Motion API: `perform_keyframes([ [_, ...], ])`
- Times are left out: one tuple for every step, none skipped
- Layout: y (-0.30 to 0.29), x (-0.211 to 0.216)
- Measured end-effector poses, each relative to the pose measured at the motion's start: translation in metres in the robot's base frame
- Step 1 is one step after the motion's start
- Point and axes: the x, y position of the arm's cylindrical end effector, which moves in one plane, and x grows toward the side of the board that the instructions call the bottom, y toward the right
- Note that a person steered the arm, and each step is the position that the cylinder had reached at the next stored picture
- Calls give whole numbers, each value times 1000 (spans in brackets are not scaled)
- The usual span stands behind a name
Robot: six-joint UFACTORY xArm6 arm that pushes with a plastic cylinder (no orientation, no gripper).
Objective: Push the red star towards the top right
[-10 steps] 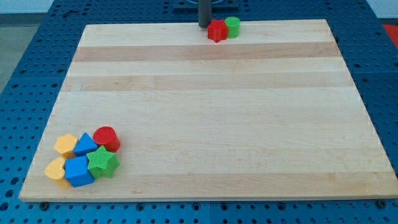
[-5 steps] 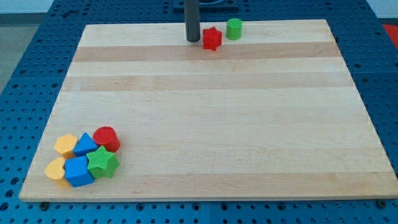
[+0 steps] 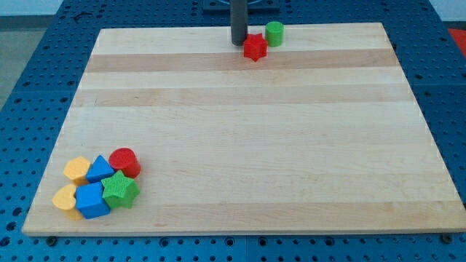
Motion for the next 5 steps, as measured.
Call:
perform_keyframes([
  [8,23],
  [24,44],
  [50,45],
  [68,45],
  [93,45],
])
